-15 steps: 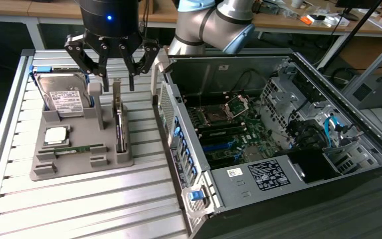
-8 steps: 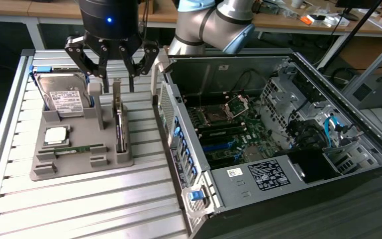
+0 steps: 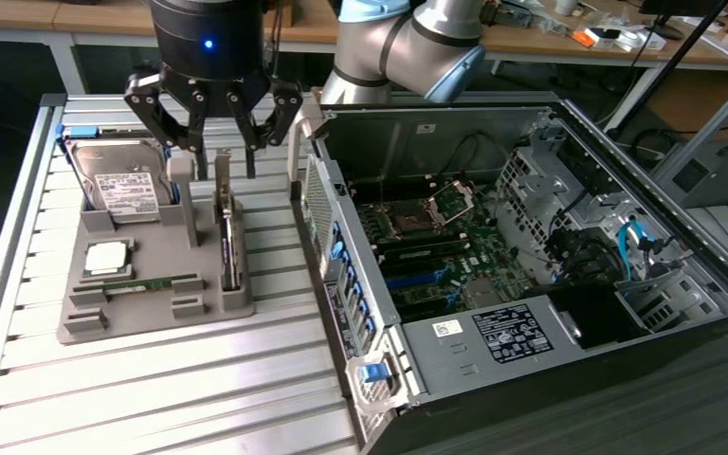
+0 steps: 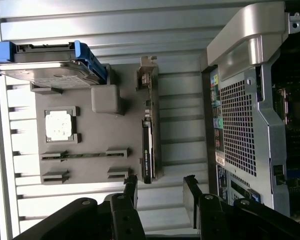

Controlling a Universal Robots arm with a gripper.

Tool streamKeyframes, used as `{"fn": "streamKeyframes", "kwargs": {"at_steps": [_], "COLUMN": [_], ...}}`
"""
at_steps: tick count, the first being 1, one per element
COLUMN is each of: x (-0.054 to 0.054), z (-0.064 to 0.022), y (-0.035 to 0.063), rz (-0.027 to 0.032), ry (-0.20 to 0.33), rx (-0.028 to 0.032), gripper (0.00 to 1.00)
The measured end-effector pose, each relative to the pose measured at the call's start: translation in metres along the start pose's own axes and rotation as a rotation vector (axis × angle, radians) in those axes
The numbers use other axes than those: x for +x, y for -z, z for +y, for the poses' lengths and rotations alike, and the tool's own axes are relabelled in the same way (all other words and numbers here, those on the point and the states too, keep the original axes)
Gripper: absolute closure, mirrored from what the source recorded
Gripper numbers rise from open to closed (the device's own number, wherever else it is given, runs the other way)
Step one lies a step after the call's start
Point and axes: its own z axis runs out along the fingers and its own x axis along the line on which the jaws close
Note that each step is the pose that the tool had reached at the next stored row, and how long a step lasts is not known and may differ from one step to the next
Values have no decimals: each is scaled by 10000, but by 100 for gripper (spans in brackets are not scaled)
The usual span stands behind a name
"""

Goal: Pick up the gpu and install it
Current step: 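Pick up the gpu and move the gpu toward the slot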

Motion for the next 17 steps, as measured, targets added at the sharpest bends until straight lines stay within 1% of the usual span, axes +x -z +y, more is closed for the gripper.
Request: {"fn": "streamKeyframes", "kwargs": {"at_steps": [12, 17], "x": [3, 4], "z": [-3, -5], "y": [-62, -102], "rz": [1, 1], "ry": [0, 0], "rx": [1, 1], "gripper": [50, 50]}}
